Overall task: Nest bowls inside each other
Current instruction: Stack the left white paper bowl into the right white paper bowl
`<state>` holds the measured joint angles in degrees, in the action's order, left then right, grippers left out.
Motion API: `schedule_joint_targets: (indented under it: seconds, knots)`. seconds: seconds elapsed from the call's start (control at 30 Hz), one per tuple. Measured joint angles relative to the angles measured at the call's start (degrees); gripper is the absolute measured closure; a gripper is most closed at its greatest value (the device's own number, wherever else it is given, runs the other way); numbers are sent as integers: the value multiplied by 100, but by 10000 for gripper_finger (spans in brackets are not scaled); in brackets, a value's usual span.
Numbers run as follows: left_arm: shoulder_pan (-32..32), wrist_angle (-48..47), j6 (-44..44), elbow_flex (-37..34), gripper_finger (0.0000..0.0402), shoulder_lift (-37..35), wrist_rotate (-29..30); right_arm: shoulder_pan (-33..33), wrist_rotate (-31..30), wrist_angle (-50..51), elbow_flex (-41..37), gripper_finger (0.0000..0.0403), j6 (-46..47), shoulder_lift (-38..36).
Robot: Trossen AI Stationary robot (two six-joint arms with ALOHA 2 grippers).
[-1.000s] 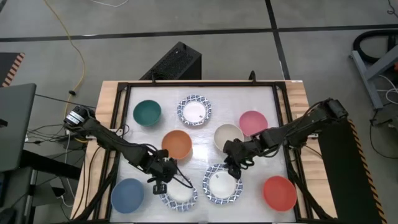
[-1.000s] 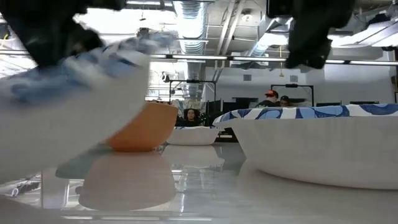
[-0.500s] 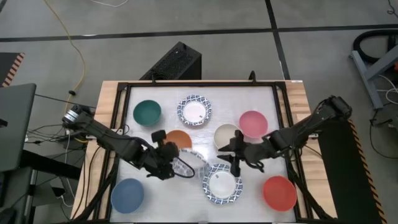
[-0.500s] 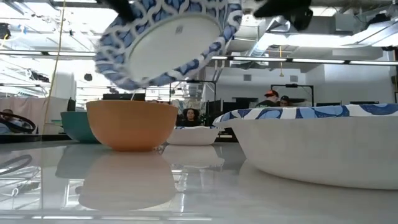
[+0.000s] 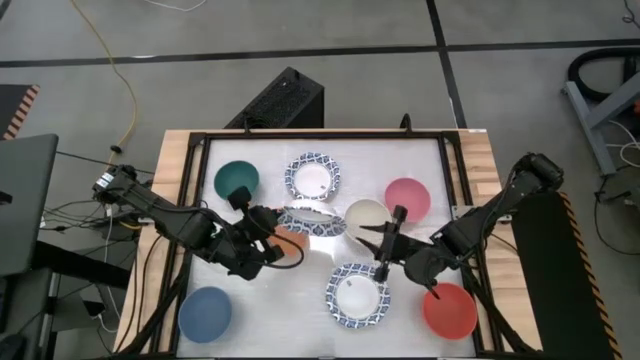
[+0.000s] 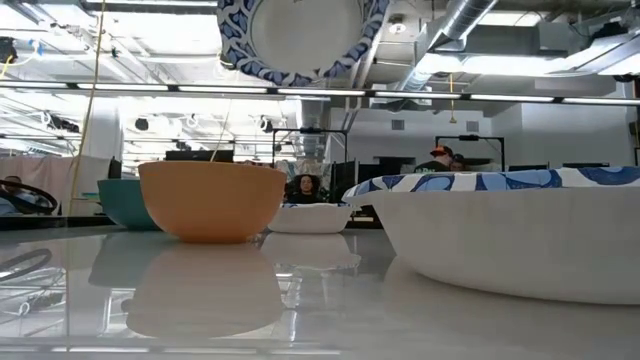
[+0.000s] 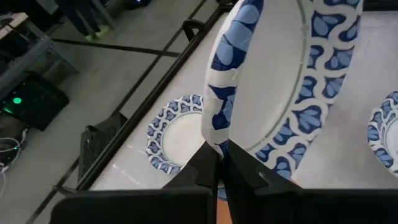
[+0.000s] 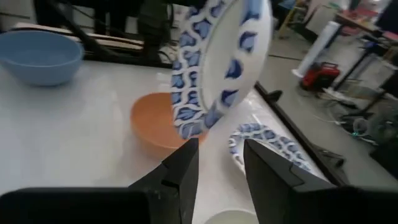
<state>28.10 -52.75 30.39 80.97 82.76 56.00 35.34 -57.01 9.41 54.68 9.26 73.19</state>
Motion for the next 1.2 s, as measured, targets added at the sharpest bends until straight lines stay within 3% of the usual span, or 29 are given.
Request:
schedule_joint_targets:
  seconds: [0.5, 0.7, 0.97, 1.2]
  knots:
    - [0, 107, -190, 0, 401, 2, 254, -531, 394, -1139, 0, 144, -655, 2]
    - [0, 127, -269, 0, 401, 2, 254, -810, 1171, -1585, 0, 143, -952, 2]
    - [0, 129, -270, 0, 402, 2, 252, -1081, 1381, -1589, 0, 150, -973, 28]
    - [0, 127, -348, 0, 402, 2, 230, -1155, 1379, -1585, 0, 220, -868, 31]
